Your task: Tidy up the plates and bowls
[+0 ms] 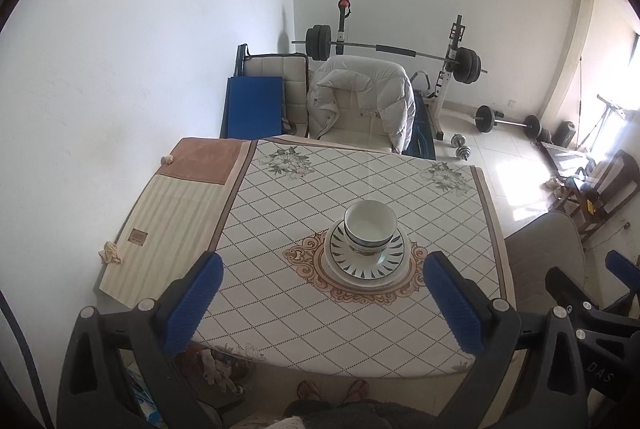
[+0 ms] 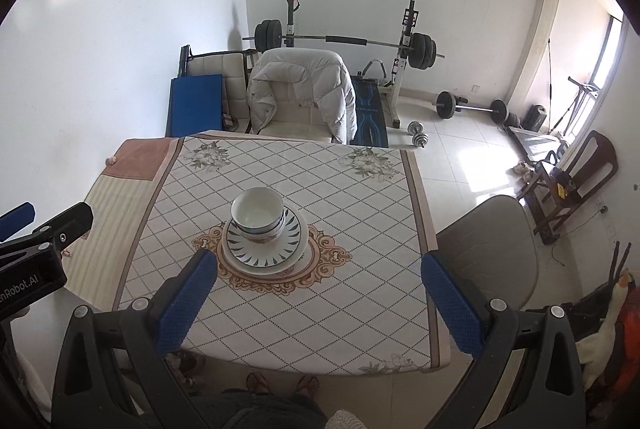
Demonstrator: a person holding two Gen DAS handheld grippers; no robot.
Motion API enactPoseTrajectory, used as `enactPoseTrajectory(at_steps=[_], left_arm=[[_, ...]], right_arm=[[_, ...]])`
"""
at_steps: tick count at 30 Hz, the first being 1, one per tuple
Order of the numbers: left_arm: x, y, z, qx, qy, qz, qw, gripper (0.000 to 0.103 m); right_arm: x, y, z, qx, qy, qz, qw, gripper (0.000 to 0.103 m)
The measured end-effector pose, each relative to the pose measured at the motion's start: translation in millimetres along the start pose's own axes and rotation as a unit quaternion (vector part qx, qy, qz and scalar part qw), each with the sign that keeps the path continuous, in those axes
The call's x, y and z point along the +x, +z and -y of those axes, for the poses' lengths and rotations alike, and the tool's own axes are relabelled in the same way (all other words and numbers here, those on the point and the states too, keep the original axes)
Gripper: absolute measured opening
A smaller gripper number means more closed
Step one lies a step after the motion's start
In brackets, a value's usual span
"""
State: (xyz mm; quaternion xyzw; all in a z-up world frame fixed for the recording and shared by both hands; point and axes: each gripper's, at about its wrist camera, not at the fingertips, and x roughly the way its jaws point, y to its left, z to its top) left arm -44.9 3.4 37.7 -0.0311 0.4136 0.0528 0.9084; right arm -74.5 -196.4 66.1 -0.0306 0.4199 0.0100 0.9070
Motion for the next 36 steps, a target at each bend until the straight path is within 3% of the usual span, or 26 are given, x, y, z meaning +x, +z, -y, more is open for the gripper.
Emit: enactPoseTrajectory(at_steps=[11, 36], left_arm=[[-11.9, -6.7, -15.8, 0.03, -0.014, 0.003, 0.9994, 0.103], [-23.8, -23.3, -21.7, 0.031, -0.014, -0.001, 0.9994, 0.103]], right_arm=[[-35.3, -8.0, -21.1, 0.02, -0.032, 0.019, 0.999, 0.103], [-45.3, -27.1, -29.0, 0.021, -0.042, 0.0, 0.999, 0.103]])
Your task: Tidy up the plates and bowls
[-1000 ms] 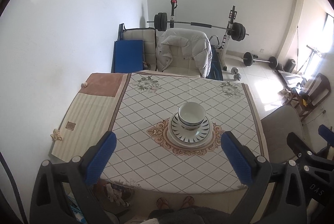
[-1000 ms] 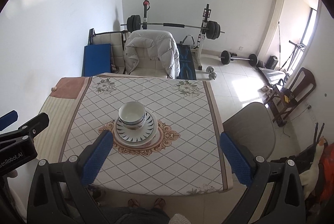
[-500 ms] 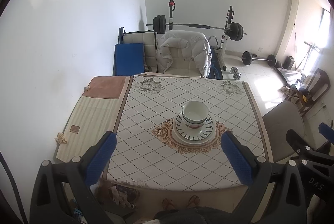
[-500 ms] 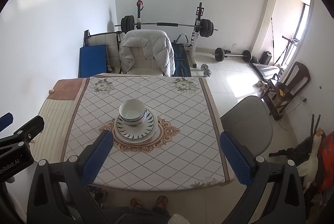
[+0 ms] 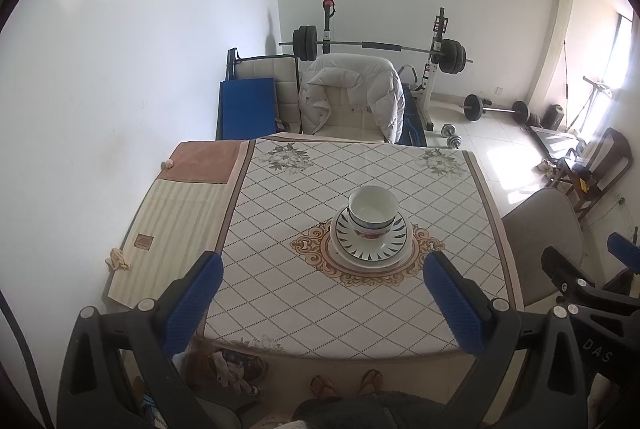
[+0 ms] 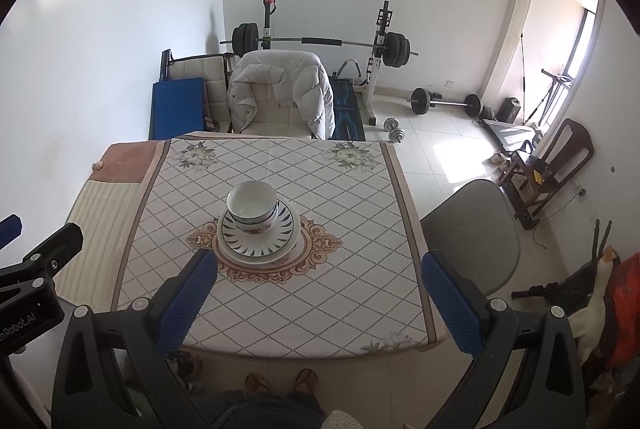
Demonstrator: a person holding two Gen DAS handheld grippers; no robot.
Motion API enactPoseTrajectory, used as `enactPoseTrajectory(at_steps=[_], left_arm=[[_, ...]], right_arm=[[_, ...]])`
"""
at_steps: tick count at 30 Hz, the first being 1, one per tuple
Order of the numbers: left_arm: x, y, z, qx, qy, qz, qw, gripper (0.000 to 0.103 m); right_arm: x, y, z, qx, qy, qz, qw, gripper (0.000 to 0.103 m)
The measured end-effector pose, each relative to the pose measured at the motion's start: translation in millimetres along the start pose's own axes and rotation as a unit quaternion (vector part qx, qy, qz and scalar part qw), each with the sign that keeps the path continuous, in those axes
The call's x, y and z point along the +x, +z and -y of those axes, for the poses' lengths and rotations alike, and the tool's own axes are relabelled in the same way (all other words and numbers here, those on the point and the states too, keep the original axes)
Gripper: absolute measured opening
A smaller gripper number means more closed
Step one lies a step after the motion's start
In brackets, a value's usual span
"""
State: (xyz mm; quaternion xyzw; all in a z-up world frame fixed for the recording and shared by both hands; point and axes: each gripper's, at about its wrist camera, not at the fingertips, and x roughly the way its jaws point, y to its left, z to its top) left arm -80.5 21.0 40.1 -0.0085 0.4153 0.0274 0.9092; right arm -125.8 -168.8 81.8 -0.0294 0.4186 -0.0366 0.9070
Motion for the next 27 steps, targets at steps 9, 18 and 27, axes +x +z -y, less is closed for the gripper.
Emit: enactPoseTrajectory(at_steps=[9, 18, 27], left_arm=[[-0.2, 1.1, -3.1, 0.0, -0.003, 0.0, 1.0, 0.103], [-2.9, 0.3, -2.9, 0.002, -0.004, 0.003, 1.0, 0.103], [-6.3, 0.3, -4.9, 0.002, -0.005, 0.001, 1.0, 0.103]], right_arm=[[1.1, 0.1, -1.4, -0.001, 0.0, -0.003, 1.0, 0.103], [-4.6, 0.8, -2.8, 0.004, 0.0, 0.0, 1.0, 0.103], [-5.0, -1.6, -2.6, 0.008, 0.004, -0.004, 1.0, 0.103]])
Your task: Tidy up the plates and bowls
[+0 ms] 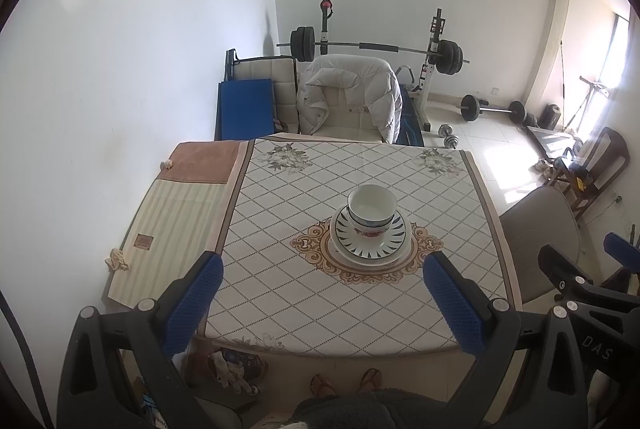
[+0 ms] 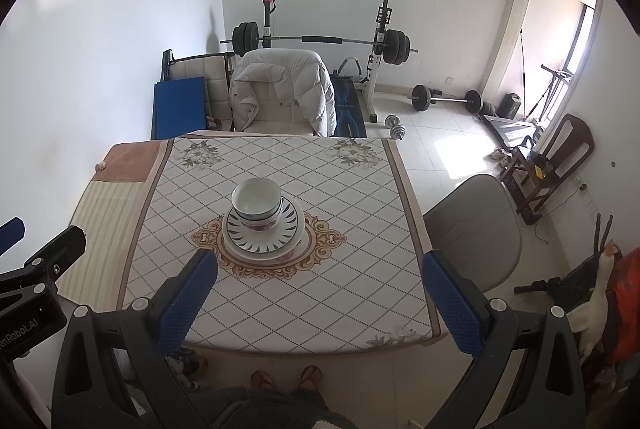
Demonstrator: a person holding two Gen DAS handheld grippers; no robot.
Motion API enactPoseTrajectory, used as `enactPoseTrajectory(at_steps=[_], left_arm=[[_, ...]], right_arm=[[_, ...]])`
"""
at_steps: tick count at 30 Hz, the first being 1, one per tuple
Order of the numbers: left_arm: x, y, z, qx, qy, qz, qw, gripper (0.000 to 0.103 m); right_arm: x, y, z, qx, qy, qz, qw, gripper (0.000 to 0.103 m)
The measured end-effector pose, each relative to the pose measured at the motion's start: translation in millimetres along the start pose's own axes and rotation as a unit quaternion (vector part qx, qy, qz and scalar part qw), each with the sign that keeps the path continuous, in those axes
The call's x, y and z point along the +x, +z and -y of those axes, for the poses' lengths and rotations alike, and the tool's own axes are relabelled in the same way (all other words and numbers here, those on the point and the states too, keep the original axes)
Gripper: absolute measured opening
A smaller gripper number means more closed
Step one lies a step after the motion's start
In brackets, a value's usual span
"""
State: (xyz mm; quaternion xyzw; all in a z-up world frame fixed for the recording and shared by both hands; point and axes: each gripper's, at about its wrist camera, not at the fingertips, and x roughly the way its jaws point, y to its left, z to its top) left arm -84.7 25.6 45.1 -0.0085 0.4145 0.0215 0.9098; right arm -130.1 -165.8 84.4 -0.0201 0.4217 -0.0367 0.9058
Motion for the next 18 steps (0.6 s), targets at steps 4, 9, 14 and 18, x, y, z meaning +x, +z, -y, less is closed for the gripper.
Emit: enactPoseTrajectory(at_steps=[4, 9, 14, 18], left_arm=[[0.2, 0.4, -0.5, 0.0, 0.0, 0.0, 1.0, 0.103], [-0.5, -0.1, -0.3, 0.002, 0.002, 0.001, 1.0, 0.103], [0.3, -2.9, -0.8, 0.002, 0.003, -0.001, 1.0, 0.103], [1.0, -5.8, -1.8, 0.003, 0.003, -0.004, 1.0, 0.103]], right_arm=[[-0.9, -1.6, 0.0, 0.001, 0.0, 0.002, 1.0, 0.103], [-2.3, -3.9, -1.6, 0.002, 0.0, 0.002, 1.0, 0.103], [-1.7, -4.3, -1.6, 0.004, 0.003, -0.001, 1.0, 0.103], [-1.4, -5.6, -2.9, 0.003, 0.004, -0.004, 1.0, 0.103]])
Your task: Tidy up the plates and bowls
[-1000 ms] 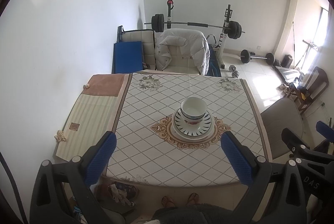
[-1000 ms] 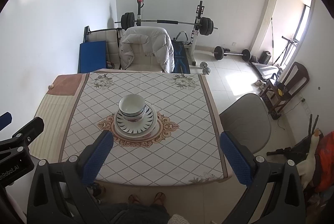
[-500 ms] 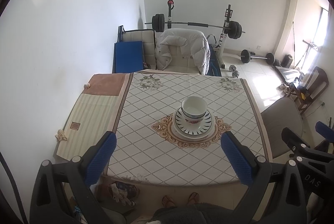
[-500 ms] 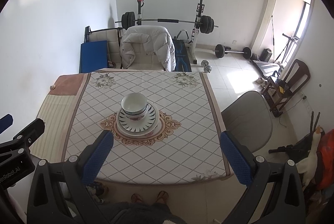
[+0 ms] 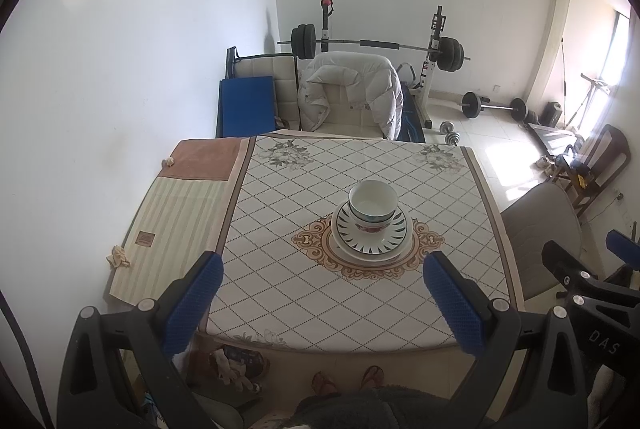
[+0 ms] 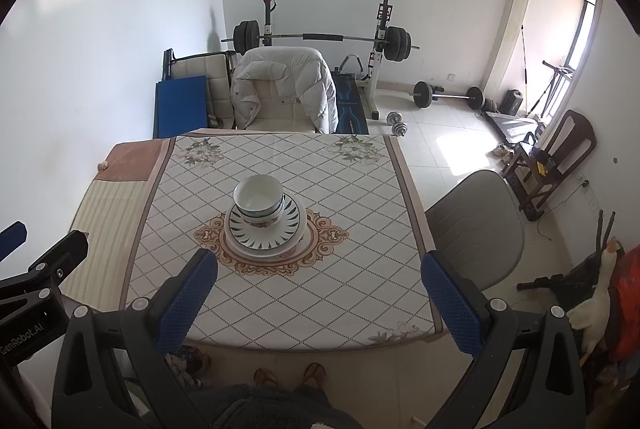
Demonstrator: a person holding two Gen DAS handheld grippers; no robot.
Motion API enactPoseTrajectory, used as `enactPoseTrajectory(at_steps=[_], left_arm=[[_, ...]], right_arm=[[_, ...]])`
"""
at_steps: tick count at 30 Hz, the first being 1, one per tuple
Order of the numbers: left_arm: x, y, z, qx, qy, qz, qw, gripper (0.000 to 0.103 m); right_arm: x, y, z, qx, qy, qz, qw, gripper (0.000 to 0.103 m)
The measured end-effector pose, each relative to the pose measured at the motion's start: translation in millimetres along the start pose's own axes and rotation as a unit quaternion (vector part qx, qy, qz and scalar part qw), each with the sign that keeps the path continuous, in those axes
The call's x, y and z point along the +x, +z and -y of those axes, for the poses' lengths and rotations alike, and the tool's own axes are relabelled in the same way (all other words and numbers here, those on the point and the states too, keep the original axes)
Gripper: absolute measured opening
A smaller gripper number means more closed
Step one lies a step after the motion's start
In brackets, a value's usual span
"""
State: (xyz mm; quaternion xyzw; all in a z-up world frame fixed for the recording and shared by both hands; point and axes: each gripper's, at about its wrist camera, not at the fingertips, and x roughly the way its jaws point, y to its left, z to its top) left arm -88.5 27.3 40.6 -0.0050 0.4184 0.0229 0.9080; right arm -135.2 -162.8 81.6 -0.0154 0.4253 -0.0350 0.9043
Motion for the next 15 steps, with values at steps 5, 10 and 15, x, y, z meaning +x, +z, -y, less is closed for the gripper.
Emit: enactPoseTrajectory(at_steps=[5, 10, 15], left_arm=[[0.9, 0.3, -0.4, 0.0, 0.0, 0.0, 1.0, 0.103], [2.0, -0.2, 0.2, -0.002, -0.002, 0.0, 1.0, 0.103], [-0.7, -2.9, 0.4, -0.003, 0.001, 0.004, 1.0, 0.103]], right_arm=[[-1.7, -1.5, -0.8, 0.001, -0.001, 0.002, 1.0, 0.103], [-2.6, -2.2, -1.9, 0.001, 0.0, 0.001, 1.0, 0.103], [-3.7, -3.3, -2.5, 0.002, 0.001, 0.001, 1.0, 0.103]])
